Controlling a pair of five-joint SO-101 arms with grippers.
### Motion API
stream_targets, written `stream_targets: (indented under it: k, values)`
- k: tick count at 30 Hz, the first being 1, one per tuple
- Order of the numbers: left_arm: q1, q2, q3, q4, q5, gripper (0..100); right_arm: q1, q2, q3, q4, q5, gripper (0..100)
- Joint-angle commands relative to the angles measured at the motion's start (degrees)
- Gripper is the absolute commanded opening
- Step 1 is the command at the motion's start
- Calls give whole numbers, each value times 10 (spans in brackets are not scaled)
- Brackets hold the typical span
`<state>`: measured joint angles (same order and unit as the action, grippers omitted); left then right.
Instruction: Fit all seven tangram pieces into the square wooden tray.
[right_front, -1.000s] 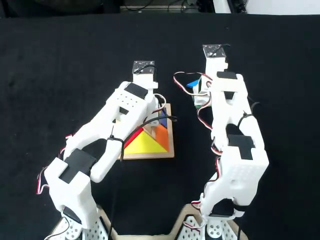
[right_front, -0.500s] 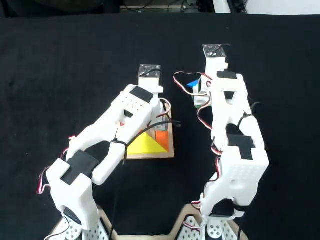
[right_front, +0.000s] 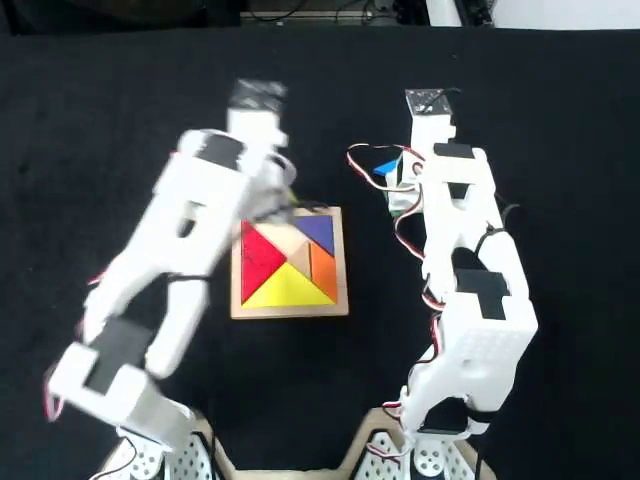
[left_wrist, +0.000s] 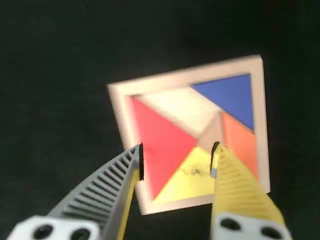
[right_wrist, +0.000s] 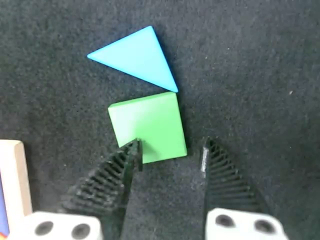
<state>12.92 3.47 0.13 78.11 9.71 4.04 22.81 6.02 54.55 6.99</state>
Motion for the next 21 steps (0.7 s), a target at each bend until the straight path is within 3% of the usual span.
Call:
stream_targets:
  k: [1, 8, 14, 21]
  values:
    - [-86, -188, -7, 34, -47, 234, 3, -28, -15, 14, 1, 188]
    - [-208, -349, 227, -38, -49, 234, -9, -82, -7, 29, 5, 203]
    - [-297, -389, 440, -181, -45, 234, -15, -49, -54, 54, 6, 334]
    - [-310, -412, 577, -315, -45, 234, -64, 56, -187, 105, 36, 276]
